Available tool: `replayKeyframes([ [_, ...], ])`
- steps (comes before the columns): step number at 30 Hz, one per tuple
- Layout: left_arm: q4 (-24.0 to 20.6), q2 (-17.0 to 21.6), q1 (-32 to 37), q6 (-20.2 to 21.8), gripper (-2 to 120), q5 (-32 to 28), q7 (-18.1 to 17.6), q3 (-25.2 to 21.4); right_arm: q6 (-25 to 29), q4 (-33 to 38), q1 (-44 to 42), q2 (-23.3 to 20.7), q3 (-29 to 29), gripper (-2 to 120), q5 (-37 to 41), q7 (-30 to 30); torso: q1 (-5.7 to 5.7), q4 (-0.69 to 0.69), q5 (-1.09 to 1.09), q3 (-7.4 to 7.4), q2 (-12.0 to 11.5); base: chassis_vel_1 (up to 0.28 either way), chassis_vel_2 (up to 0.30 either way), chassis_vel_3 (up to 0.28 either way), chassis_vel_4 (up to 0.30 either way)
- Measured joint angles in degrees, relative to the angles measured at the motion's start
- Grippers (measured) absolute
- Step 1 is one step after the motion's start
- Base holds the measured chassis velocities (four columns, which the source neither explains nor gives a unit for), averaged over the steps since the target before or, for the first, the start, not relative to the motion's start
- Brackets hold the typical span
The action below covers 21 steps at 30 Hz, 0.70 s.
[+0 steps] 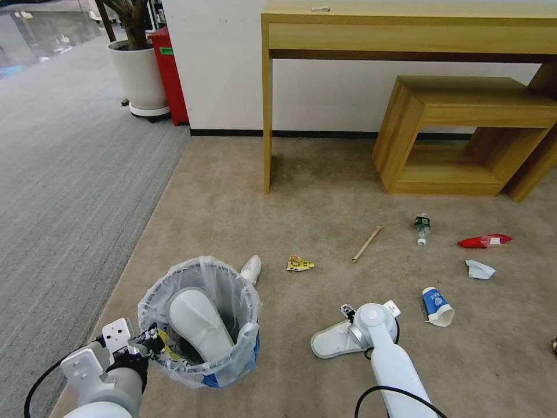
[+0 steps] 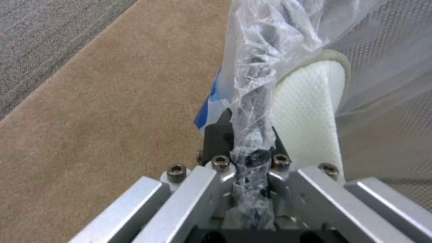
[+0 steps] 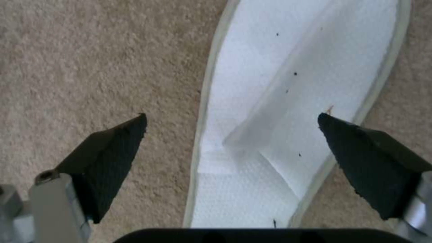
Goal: Pick up the trash bin and place the garbage on the floor into it.
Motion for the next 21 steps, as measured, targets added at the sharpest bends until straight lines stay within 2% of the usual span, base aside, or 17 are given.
replayKeyframes([
  [1, 0.0, 0.0, 0.0, -0.03, 1, 0.02, 0.02, 0.01, 0.03, -0.16, 0.03, 0.02, 0.06, 94, -0.16, -0.19, 0.0, 0.0, 0.01, 0.0, 0.0, 0.0, 0.0, 0.0, 0.0],
  [2, 0.0, 0.0, -0.02, -0.07, 1, 0.05, 0.08, 0.06, 0.08, -0.43, 0.07, 0.02, 0.19, 86, -0.45, -0.58, 0.0, 0.0, 0.0, 0.0, 0.0, 0.0, 0.0, 0.0, 0.0],
  [4, 0.0, 0.0, -0.06, -0.08, 1, 0.06, 0.09, 0.11, 0.09, -0.56, 0.07, 0.01, 0.25, 83, -0.52, -0.77, 0.0, 0.0, 0.0, 0.0, 0.0, 0.0, 0.0, 0.0, 0.0],
  [7, 0.0, 0.0, -0.1, -0.12, 1, 0.08, 0.14, 0.3, 0.09, -1.52, 0.13, 0.04, 0.31, 70, -0.99, -1.65, 0.0, 0.0, 0.0, 0.0, 0.0, 0.0, 0.0, 0.0, 0.0],
  [8, 0.0, 0.0, -0.1, -0.12, 1, 0.08, 0.14, 0.3, 0.09, -1.52, 0.13, 0.04, 0.31, 70, -0.99, -1.65, 0.0, 0.0, 0.0, 0.0, 0.0, 0.0, 0.0, 0.0, 0.0],
  [10, 0.0, 0.03, -0.09, -0.18, 1, 0.1, 0.16, 0.3, 0.09, -2.51, 0.25, 0.4, 0.29, 58, -1.71, -2.18, 0.0, 0.0, 0.01, 0.0, 0.0, 0.0, 0.0, 0.0, 0.0],
  [12, 0.0, 0.07, -0.11, -0.19, 1, 0.1, 0.18, 0.29, 0.06, -2.87, 0.3, 0.57, 0.25, 55, -2.05, -2.37, 0.0, 0.0, 0.01, 0.0, 0.0, 0.0, 0.0, 0.0, 0.0],
  [16, 0.0, 0.21, -0.2, -0.23, 1, -0.03, 0.23, 0.14, 0.01, -4.5, 0.66, 1.13, 0.04, 35, -3.66, -3.17, 0.0, 0.0, 0.01, 0.0, 0.0, 0.0, 0.0, 0.0, 0.0],
  [17, 0.0, 0.21, -0.2, -0.23, 1, -0.03, 0.23, 0.14, 0.01, -4.5, 0.66, 1.13, 0.04, 35, -3.66, -3.17, 0.0, 0.0, 0.01, 0.0, 0.0, 0.0, 0.0, 0.0, 0.0],
  [20, 0.0, 0.3, -0.35, -0.25, 1, -0.12, 0.25, 0.01, 0.01, -5.13, 0.81, 1.37, -0.11, 22, -4.85, -3.65, 0.0, 0.0, 0.01, 0.0, 0.0, 0.0, 0.0, 0.0, 0.0],
  [21, 0.0, 0.3, -0.35, -0.25, 1, -0.12, 0.25, 0.01, 0.01, -5.13, 0.81, 1.37, -0.11, 22, -4.85, -3.65, 0.0, 0.0, 0.01, 0.0, 0.0, 0.0, 0.0, 0.0, 0.0],
])
